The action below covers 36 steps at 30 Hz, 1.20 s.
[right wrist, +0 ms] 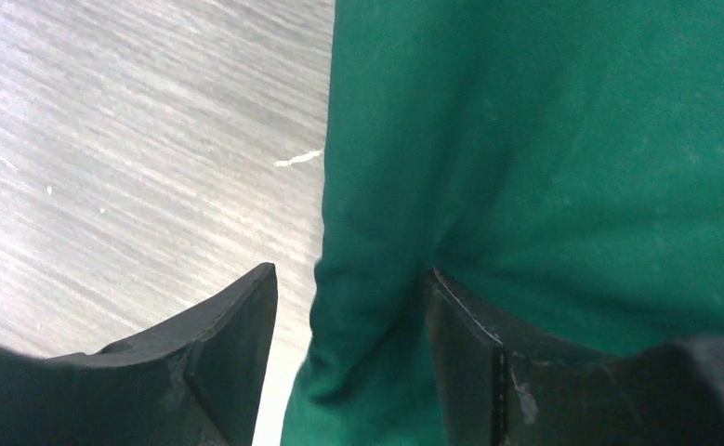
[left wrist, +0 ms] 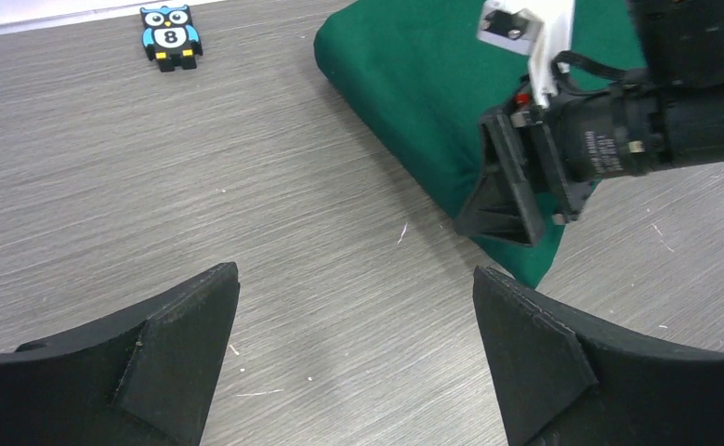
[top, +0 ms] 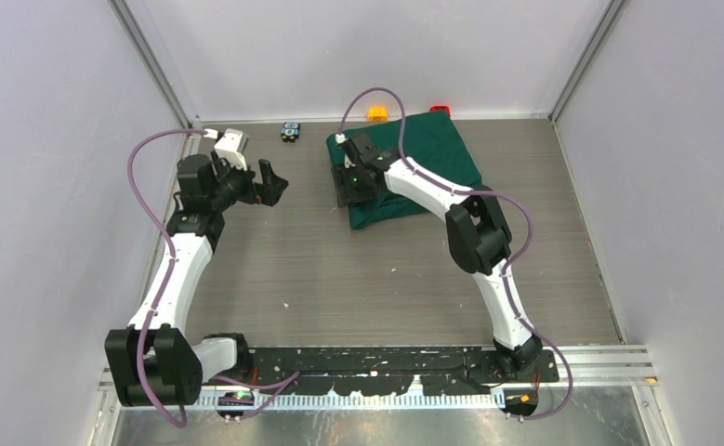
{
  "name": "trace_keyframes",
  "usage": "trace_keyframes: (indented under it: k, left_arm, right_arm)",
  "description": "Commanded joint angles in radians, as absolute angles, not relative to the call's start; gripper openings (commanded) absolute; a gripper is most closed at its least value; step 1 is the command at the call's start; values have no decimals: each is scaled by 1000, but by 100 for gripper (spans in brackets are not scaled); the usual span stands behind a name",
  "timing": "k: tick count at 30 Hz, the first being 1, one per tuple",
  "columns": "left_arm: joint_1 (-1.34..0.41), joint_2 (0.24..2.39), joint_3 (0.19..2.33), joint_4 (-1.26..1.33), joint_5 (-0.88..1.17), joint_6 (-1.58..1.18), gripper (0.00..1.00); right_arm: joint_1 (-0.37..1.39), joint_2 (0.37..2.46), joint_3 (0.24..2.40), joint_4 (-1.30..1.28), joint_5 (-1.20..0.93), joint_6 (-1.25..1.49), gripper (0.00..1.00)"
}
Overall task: Open and lay out the surgical kit
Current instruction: Move the surgical kit at the center of the board.
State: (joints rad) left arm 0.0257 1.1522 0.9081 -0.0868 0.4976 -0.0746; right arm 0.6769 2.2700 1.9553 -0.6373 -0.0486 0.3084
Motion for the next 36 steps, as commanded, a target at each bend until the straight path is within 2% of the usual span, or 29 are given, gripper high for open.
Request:
trace_keyframes:
  k: [1,7,10,15,26,36]
  left_arm:
    - [9,1188,949,-30,486,-42,100]
    - [-65,1258,1020,-34,479,-26,100]
    - [-101,1282,1037,-30,470,-25,100]
    - [-154,1310,1048,-7,448,-32,100]
    - [-256,1343,1076,-54,398,54,100]
    - [-330,1388,1103,-66,392,88,100]
  right_arm:
    - [663,2052,1891,-575,-29,283,66]
    - [585,1804,1706,-524,69,185,71]
    - [499,1760,1650,-512,99,146,71]
    - [349,1797,1648,-488,79,100,68]
    - [291,1999,1702,-533,84,12,61]
    - [277,1948,1489,-551,16,28,54]
